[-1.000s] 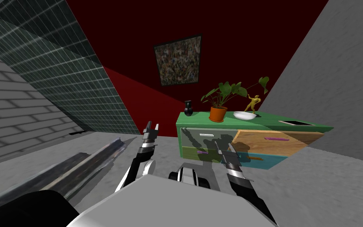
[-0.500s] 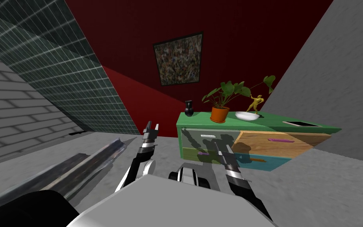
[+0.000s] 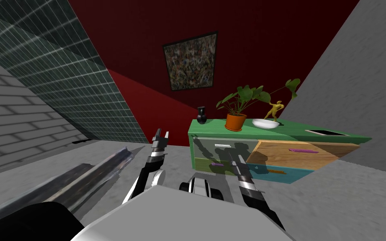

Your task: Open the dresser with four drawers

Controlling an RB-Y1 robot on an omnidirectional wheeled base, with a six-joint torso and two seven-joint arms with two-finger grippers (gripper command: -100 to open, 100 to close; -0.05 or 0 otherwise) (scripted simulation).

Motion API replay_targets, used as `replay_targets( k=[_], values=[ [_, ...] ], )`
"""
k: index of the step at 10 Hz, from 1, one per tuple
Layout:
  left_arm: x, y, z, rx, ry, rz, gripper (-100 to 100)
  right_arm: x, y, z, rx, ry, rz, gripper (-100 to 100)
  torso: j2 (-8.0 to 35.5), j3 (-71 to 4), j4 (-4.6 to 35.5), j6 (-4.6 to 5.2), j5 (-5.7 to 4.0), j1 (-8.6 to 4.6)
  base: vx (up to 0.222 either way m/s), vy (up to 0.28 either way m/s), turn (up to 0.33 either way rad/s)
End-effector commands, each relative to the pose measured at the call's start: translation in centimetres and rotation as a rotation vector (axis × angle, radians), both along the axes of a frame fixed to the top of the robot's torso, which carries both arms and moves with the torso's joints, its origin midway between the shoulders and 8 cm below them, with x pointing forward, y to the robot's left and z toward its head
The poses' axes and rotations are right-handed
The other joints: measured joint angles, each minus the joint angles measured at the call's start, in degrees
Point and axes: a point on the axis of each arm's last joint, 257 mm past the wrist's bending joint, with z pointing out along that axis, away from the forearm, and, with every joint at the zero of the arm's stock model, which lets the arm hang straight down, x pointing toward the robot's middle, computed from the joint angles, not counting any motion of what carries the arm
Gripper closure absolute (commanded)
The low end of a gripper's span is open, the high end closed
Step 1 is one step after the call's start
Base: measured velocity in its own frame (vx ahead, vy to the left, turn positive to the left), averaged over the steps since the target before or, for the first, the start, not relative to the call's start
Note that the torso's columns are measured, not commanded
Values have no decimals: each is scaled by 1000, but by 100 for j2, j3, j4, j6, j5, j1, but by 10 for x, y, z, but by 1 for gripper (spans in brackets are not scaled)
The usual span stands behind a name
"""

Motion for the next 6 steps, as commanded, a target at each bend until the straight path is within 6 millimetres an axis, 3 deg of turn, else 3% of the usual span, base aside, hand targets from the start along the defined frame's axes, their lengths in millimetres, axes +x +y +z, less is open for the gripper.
replay_targets(
  k=[1,5,6],
  values=[
    [0,0,0,0,0,0,0,1,3,-11,94,17,34,-100,-5,-2,-1,0,1,5,40,24,0],
    [0,0,0,0,0,0,0,3,5,-22,203,32,71,-100,-5,-3,-1,0,1,3,27,13,0],
    [0,0,0,0,0,0,0,4,8,-32,251,49,88,-100,-1,0,0,0,0,1,34,18,-1]
  ],
)
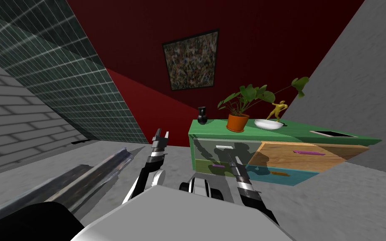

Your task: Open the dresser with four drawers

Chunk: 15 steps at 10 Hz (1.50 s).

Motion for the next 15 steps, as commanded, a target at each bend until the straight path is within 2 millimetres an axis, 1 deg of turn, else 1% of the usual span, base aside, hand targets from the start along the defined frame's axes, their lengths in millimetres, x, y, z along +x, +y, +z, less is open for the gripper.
replay_targets(
  k=[1,2,3,5,6,7,8,10,11,12,13,14,15],
  values=[
    [0,0,0,0,0,0,0,2,3,-11,88,17,30,-100,-5,-2,-1,0,0,3,39,19,0],
    [0,0,0,0,0,0,0,2,3,-11,104,16,34,-100,-6,-3,-2,0,1,3,21,10,1],
    [0,0,0,0,0,0,0,3,6,-21,152,33,52,-100,0,0,0,0,0,0,37,16,-2],
    [0,0,0,0,0,0,0,3,6,-21,189,32,62,-100,-5,-3,-1,0,1,2,30,15,0],
    [0,0,0,0,0,0,0,4,9,-30,237,49,79,-100,1,0,0,0,0,0,37,13,-3],
    [0,0,0,0,0,0,0,4,9,-30,265,48,86,-100,-5,-2,-1,0,-1,0,38,16,0],
    [0,0,0,0,0,0,0,6,11,-39,303,65,101,-100,-5,-3,-1,0,0,2,38,17,-3],
    [0,0,0,0,0,0,0,6,11,-39,346,63,112,-100,-3,-2,-1,0,0,2,27,13,0],
    [0,0,0,0,0,0,0,7,14,-47,388,79,127,-100,2,1,1,0,0,0,32,15,-4],
    [0,0,0,0,0,0,0,7,14,-47,414,79,133,-100,-3,-1,0,0,0,1,34,15,-1],
    [0,0,0,0,0,0,0,8,16,-55,446,95,146,-100,-4,-2,-1,0,0,2,44,15,-3],
    [0,0,0,0,0,0,0,8,16,-55,476,94,153,-100,-7,-4,-2,0,0,1,37,11,-2],
    [0,0,0,0,0,0,0,9,17,-62,507,109,165,-100,-4,-3,-1,0,0,0,36,20,-3]
  ],
)
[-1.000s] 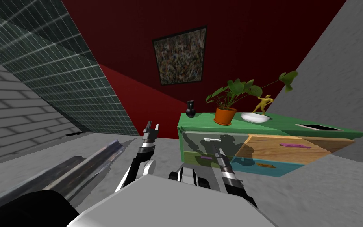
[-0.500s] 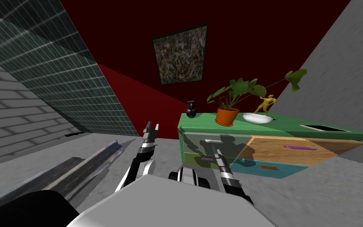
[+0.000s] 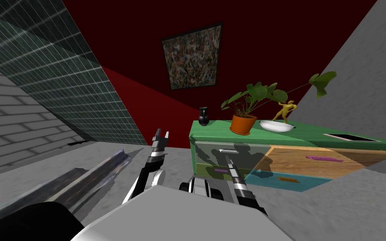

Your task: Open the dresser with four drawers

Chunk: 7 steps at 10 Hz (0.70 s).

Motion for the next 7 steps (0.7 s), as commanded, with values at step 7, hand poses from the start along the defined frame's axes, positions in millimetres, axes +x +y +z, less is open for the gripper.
replay_targets(
  k=[7],
  values=[
    [0,0,0,0,0,0,0,4,4,-26,225,57,71,-100,0,0,0,0,1,3,29,10,-1]
  ],
)
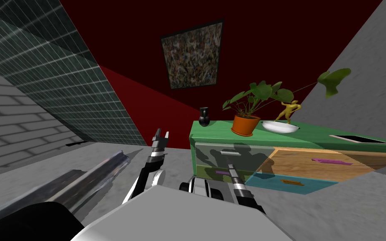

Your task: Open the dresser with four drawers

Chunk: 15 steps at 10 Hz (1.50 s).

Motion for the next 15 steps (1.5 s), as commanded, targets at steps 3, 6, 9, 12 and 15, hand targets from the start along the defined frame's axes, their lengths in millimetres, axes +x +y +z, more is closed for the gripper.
replay_targets(
  k=[3,6,9,12,15],
  values=[
    [0,0,0,0,0,0,0,1,0,-11,96,27,29,-100,1,1,1,0,-1,-3,27,10,-1],
    [0,0,0,0,0,0,0,2,-3,-20,174,53,53,-100,-2,0,0,0,0,-1,30,9,-1],
    [0,0,0,0,0,0,0,2,-4,-22,194,59,58,-100,3,2,1,0,0,-2,22,10,0],
    [0,0,0,0,0,0,0,25,-13,-19,197,57,35,-100,17,11,5,0,-1,-4,-45,-2,80],
    [0,0,0,0,0,0,0,41,-22,-13,198,53,18,-100,-2,-1,0,-1,0,1,-40,1,78]
  ],
)
